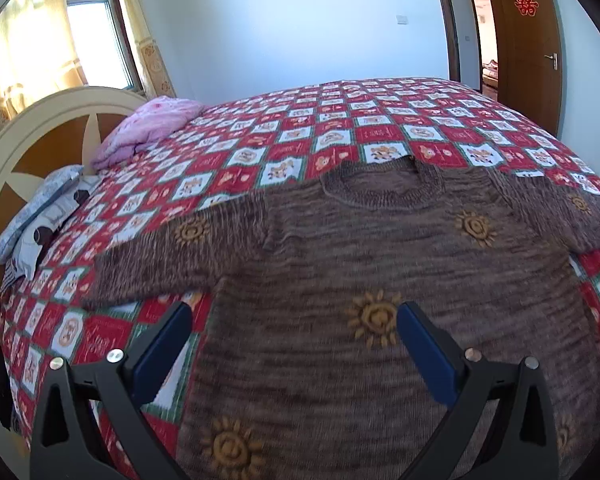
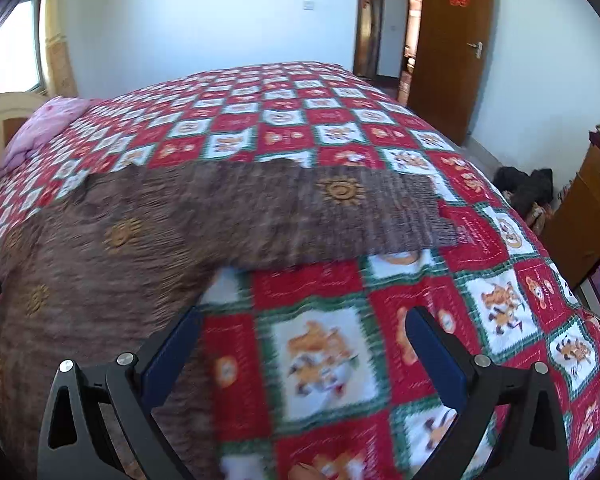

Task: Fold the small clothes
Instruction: 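Move the right tool to a sweater sleeve cuff and close on it, then lift the sleeve with the right tool and fold it across the body toward the collar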

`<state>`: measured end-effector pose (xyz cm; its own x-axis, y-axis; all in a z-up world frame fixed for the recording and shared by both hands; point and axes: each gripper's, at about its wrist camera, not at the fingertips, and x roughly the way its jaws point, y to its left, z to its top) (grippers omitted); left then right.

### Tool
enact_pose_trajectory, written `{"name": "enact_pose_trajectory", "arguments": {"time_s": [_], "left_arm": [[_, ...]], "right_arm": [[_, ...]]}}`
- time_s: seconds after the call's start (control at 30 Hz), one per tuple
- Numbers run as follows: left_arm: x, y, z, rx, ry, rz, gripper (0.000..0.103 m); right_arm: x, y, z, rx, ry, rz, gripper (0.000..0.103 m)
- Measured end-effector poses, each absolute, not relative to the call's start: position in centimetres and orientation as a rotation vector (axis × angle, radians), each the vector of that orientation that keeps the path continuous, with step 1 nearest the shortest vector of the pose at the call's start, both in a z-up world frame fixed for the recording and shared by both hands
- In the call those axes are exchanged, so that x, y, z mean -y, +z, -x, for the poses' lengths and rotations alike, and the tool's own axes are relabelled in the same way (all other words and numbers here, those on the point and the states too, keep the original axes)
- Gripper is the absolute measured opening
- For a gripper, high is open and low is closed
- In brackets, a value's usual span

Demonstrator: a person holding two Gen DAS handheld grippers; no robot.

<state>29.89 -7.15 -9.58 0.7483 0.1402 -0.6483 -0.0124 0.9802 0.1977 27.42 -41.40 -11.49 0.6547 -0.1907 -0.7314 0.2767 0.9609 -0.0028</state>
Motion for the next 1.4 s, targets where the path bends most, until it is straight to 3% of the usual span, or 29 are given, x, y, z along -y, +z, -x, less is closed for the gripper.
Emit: {"name": "enact_pose_trajectory", "arguments": {"time_s": [0.3, 0.4, 0.47, 0.63, 0.8, 0.9, 0.93, 1.0, 1.07, 1.2, 1.4], "left_arm": [[9.4, -11.4, -34.5, -0.713, 0.098, -0.222, 0.103], [9.8, -12.2, -35.6, -0.721, 0.112, -0.237, 0.103], [9.8, -12.7, -36.2, -0.724, 0.123, -0.245, 0.103], [9.4, -13.8, -37.0, -0.758, 0.139, -0.241, 0.103], [9.1, -14.6, -37.3, -0.778, 0.146, -0.236, 0.103], [8.8, -14.6, -37.3, -0.783, 0.143, -0.219, 0.103], [8.8, -14.5, -37.3, -0.781, 0.144, -0.222, 0.103], [8.8, -14.5, -37.3, -0.78, 0.144, -0.224, 0.103], [8.7, -14.5, -37.3, -0.782, 0.141, -0.226, 0.103], [8.5, -13.9, -36.8, -0.779, 0.122, -0.222, 0.103], [7.1, -12.1, -35.7, -0.74, 0.12, -0.209, 0.103]], "right_arm": [[52.3, -13.1, -31.4, -0.813, -0.35, -0.288, 0.101], [55.4, -13.7, -33.1, -0.813, -0.322, -0.385, 0.092], [56.5, -13.9, -34.1, -0.82, -0.318, -0.402, 0.077], [59.0, -14.9, -36.9, -0.833, -0.372, -0.41, 0.077], [59.9, -15.8, -39.0, -0.863, -0.398, -0.362, 0.069], [58.8, -15.9, -39.6, -0.882, -0.396, -0.279, 0.057], [58.2, -15.9, -39.7, -0.882, -0.384, -0.25, 0.048], [57.5, -15.8, -39.8, -0.888, -0.382, -0.203, 0.043], [57.6, -15.6, -39.9, -0.896, -0.381, -0.196, 0.026], [58.2, -14.5, -39.5, -0.889, -0.384, -0.232, 0.007], [56.1, -12.1, -39.4, -0.851, -0.323, -0.26, 0.004]]}}
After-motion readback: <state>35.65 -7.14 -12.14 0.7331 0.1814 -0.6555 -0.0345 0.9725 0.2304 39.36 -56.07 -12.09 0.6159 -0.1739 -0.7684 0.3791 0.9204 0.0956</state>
